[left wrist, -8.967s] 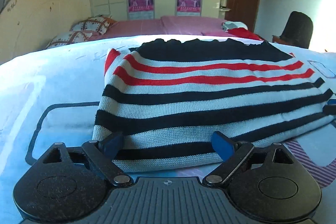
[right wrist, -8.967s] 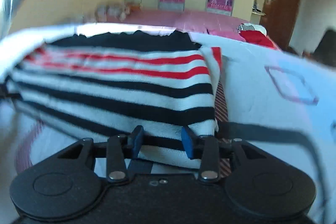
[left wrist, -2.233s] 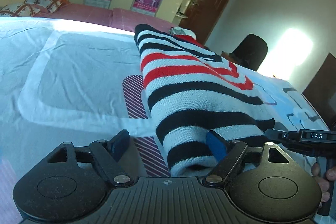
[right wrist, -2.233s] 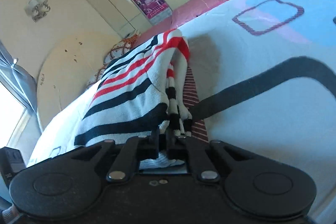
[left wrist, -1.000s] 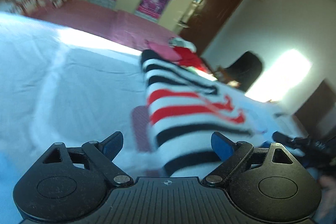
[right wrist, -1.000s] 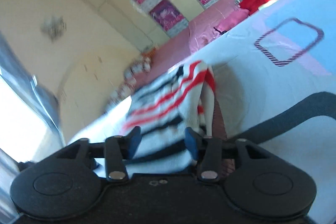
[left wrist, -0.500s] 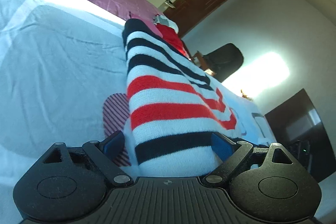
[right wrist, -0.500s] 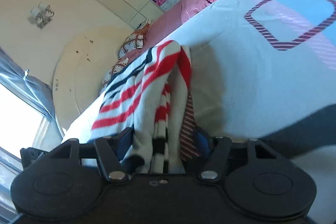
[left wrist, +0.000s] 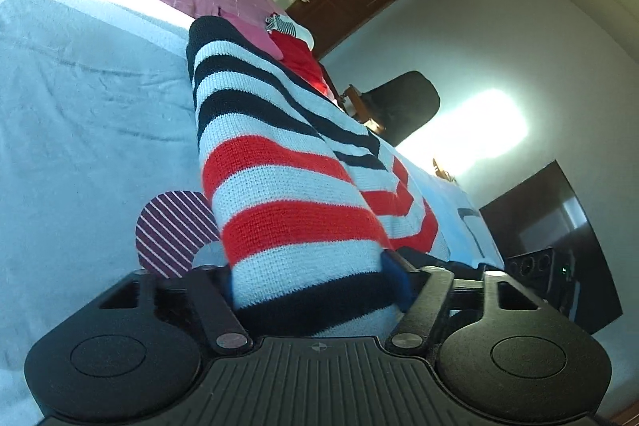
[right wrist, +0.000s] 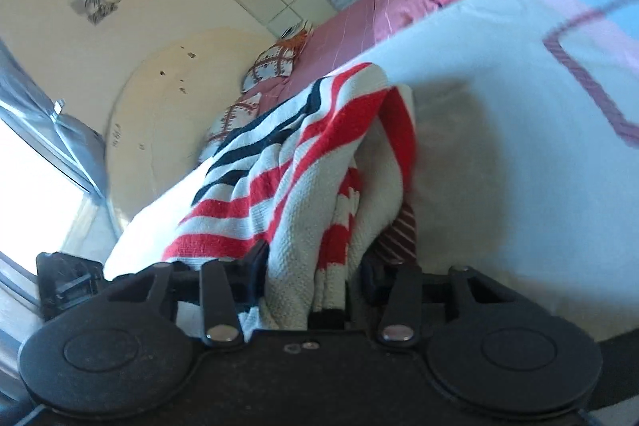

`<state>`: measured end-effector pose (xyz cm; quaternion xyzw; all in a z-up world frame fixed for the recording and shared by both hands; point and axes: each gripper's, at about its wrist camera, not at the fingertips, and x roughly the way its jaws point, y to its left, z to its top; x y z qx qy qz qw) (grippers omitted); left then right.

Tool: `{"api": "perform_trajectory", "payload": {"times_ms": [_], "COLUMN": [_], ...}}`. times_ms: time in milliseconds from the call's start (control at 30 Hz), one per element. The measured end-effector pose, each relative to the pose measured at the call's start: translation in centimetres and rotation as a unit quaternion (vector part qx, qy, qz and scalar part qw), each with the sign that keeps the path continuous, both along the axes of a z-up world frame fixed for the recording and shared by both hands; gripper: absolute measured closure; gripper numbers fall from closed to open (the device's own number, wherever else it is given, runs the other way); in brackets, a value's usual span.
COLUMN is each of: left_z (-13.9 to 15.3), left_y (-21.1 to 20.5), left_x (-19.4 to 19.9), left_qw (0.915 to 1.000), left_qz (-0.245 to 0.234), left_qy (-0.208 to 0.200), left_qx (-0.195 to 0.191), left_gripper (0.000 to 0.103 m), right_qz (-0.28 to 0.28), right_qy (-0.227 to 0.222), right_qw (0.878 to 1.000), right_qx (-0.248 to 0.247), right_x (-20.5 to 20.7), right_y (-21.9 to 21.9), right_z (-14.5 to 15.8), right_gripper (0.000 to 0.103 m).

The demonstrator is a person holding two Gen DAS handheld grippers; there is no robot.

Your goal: Fold small clothes

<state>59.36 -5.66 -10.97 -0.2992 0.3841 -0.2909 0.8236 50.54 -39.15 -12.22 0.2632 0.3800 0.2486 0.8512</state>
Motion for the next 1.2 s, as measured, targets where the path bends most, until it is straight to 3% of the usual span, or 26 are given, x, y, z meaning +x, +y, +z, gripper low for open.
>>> {"api": "perform_trajectory", "payload": {"times_ms": [133, 600, 933, 1200], "left_z": [1.0, 8.6, 12.4, 13.1], "left_y": [-0.1, 1.8, 6.3, 11.5], "left_x": [-0.7, -5.6, -10.5, -13.8], "left_qw": [0.9997, 0.9947, 0.9912, 0.9904], "left_qz": [-0.003, -0.027, -0.028, -0.007], "left_qy": [-0.024, -0.094, -0.125, -0.135], "left_qx": [-0.002, -0.031, -0.034, -0.028], "left_gripper": [0.049, 0.05, 0.05, 0.05], "right_qz": [-0.005, -0.024, -0.035, -0.015], "right_qy": [-0.028, -0.097, -0.121, -0.132], "right_qw": [1.0, 0.994, 0.991, 0.99], "right_qx": [-0.013, -0.043, -0.046, -0.046], "right_x": [-1.3, -8.1, -12.4, -13.8], "right_y": [0.6, 3.0, 7.1, 12.6], "right_z": [1.6, 9.7, 13.5, 14.6], "right_gripper": [0.067, 0.068, 0.068, 0.068]}}
